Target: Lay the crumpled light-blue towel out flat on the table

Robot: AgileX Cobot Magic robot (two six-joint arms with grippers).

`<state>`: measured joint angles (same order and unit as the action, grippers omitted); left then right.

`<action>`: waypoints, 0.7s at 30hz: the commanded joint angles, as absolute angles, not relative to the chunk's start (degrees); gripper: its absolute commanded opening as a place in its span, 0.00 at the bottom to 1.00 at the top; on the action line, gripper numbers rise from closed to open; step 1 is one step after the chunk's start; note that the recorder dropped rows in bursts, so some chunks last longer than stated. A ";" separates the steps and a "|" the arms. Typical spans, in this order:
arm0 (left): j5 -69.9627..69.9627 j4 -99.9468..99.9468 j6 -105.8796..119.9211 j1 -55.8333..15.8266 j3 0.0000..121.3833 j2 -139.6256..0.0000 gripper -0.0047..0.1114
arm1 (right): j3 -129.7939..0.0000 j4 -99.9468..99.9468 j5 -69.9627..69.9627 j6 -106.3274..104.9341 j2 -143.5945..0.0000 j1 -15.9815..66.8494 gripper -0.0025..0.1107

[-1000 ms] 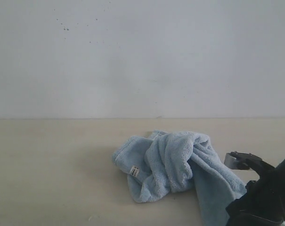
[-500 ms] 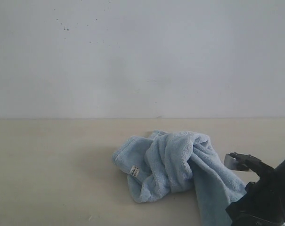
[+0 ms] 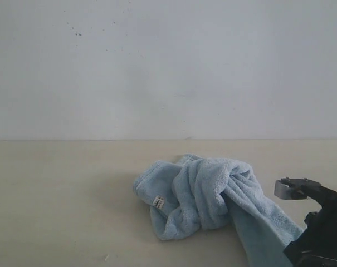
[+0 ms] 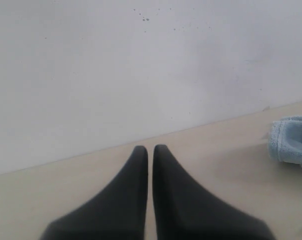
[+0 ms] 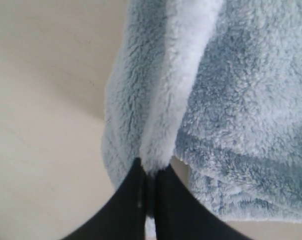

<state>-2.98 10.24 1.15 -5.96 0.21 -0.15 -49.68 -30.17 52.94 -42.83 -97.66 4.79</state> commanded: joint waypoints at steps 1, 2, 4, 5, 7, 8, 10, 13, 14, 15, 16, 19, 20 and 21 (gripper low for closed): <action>-3.04 9.81 1.45 -5.89 0.00 0.00 0.08 | -49.63 -29.58 54.00 -42.39 -94.40 4.56 0.02; -3.04 9.81 1.45 -5.89 0.00 0.00 0.08 | -49.63 -29.58 54.12 -42.39 -94.07 4.56 0.02; -3.04 9.81 1.45 -5.89 0.00 0.00 0.08 | -49.63 -29.69 54.43 -42.29 -93.27 4.56 0.02; -3.04 9.81 1.45 -5.89 0.00 0.00 0.08 | -49.63 -29.78 54.52 -42.16 -93.25 4.56 0.02; -3.04 9.81 1.45 -5.89 0.00 0.00 0.08 | -49.63 -29.78 54.65 -42.03 -93.25 4.56 0.02; -3.04 9.81 1.45 -5.89 0.00 0.00 0.08 | -49.63 -29.78 54.07 -42.05 -93.25 4.56 0.02; -2.77 9.36 1.34 -5.89 0.00 0.00 0.08 | -49.63 -29.78 52.82 -42.05 -93.25 4.56 0.02; 3.66 -2.21 -13.14 -5.89 0.00 0.00 0.08 | -49.63 -29.78 48.48 -42.05 -93.25 4.56 0.02; 3.05 -4.33 -21.63 -5.89 0.00 0.00 0.08 | -49.63 -29.78 47.04 -42.26 -93.25 4.56 0.02; 1.44 -4.33 -26.26 -5.89 0.00 0.00 0.08 | -49.63 -29.78 46.38 -42.24 -93.25 4.56 0.02; -1.04 -4.33 -30.43 -5.89 0.00 0.00 0.08 | -49.63 -29.78 45.64 -42.24 -93.25 4.56 0.02; -3.16 -6.50 -37.23 -6.36 0.00 0.00 0.08 | -49.63 -29.82 44.75 -42.24 -93.25 4.56 0.02; -3.05 -9.00 -37.47 -8.00 0.00 0.00 0.08 | -49.63 -29.26 44.10 -41.87 -93.25 4.56 0.02; -3.05 -9.71 -37.47 -10.51 0.00 0.00 0.08 | -49.63 -27.03 43.74 -40.27 -93.25 4.56 0.02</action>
<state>-2.85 -7.55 -36.08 -7.60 0.21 -0.15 -49.68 -29.72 44.64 -41.66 -93.89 4.79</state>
